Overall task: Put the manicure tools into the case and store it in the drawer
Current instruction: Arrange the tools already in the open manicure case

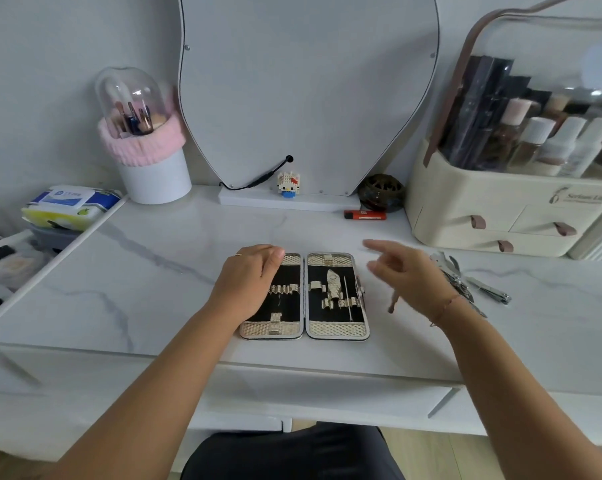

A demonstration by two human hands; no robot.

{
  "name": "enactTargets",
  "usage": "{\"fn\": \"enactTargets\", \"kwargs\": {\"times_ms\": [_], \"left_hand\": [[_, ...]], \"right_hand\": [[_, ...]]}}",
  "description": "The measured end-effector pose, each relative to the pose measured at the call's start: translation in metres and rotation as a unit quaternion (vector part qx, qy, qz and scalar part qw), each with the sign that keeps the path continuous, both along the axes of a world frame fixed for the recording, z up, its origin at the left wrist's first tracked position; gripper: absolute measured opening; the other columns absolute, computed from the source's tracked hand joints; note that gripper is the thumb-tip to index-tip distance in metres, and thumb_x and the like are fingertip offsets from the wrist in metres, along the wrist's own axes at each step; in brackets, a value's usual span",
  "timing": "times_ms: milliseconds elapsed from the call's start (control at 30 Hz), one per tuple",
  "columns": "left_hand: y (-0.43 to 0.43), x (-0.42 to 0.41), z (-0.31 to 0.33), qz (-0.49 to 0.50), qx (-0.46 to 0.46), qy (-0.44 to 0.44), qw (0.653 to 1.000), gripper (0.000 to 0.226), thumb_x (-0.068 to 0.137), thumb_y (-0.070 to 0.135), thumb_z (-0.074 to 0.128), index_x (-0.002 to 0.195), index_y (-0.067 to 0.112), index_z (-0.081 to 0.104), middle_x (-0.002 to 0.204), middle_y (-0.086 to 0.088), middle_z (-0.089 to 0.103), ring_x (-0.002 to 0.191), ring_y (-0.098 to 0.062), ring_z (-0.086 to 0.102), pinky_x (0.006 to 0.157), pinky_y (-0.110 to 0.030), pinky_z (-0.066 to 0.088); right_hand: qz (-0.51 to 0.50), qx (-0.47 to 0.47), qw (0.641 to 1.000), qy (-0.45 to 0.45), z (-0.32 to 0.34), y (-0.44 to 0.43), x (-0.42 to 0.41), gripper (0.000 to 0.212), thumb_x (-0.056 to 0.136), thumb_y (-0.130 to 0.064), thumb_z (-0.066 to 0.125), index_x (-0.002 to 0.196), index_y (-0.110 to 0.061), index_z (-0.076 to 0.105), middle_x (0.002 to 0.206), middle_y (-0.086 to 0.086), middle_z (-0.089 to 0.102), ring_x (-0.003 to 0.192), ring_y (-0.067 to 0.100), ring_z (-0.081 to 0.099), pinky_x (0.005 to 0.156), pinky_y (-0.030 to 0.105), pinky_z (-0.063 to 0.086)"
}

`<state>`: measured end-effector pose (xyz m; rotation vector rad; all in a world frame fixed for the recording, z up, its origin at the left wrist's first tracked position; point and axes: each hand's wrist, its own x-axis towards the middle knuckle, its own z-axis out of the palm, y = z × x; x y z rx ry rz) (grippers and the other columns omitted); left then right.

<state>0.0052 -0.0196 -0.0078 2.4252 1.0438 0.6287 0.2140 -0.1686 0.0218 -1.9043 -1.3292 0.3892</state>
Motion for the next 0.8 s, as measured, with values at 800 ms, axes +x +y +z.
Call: {"fn": "enactTargets", "kwargs": {"times_ms": [800], "left_hand": [[-0.002, 0.005, 0.002, 0.007, -0.059, -0.036, 0.998, 0.056, 0.098, 0.049, 0.023, 0.114, 0.014, 0.063, 0.12, -0.005, 0.063, 0.114, -0.023, 0.054, 0.093, -0.031, 0.038]], "right_hand": [[-0.122, -0.221, 0.964, -0.088, 0.002, -0.012, 0.007, 0.043, 0.08, -0.015, 0.06, 0.042, -0.015, 0.042, 0.04, -0.001, 0.037, 0.043, 0.016, 0.034, 0.048, 0.024, 0.035]]}}
